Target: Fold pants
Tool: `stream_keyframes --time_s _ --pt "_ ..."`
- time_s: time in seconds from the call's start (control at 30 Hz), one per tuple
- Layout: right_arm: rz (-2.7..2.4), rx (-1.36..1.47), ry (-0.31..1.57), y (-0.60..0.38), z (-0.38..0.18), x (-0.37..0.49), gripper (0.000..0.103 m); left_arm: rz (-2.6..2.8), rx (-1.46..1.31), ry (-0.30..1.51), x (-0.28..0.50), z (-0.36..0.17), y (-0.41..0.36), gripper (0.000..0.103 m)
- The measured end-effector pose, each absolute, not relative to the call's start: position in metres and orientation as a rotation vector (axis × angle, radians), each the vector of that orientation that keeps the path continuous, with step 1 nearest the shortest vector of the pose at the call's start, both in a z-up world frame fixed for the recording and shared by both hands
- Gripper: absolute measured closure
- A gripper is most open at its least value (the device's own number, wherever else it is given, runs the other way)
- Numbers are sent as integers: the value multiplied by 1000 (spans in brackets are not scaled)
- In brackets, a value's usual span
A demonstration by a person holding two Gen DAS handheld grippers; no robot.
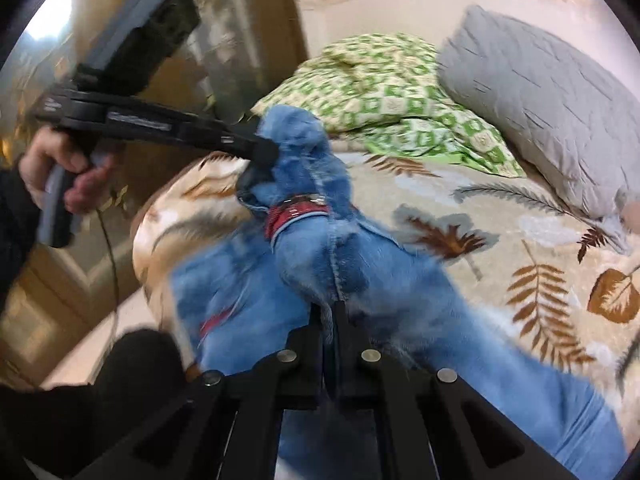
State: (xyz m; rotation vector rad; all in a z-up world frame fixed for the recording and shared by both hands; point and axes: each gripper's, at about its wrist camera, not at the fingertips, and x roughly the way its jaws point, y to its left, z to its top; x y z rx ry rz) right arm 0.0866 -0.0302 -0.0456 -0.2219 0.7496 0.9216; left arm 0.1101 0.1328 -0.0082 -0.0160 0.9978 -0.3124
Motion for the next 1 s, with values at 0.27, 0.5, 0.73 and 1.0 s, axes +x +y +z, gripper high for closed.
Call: stream_keyframes --time_s 0.27,0.5,0.73,1.0 --pt "811 -439 828 2 -124 35 86 -37 -10 1164 35 -104 168 79" --pt "802 -323 688 -47 -73 10 7 -53 -59 940 26 -36 167 18" --pt "611 -305 658 -108 -70 24 7 -58 -111 1040 57 -60 165 18" --pt "578 -335 854 -106 -124 96 78 -196 -136 1124 72 -91 164 78"
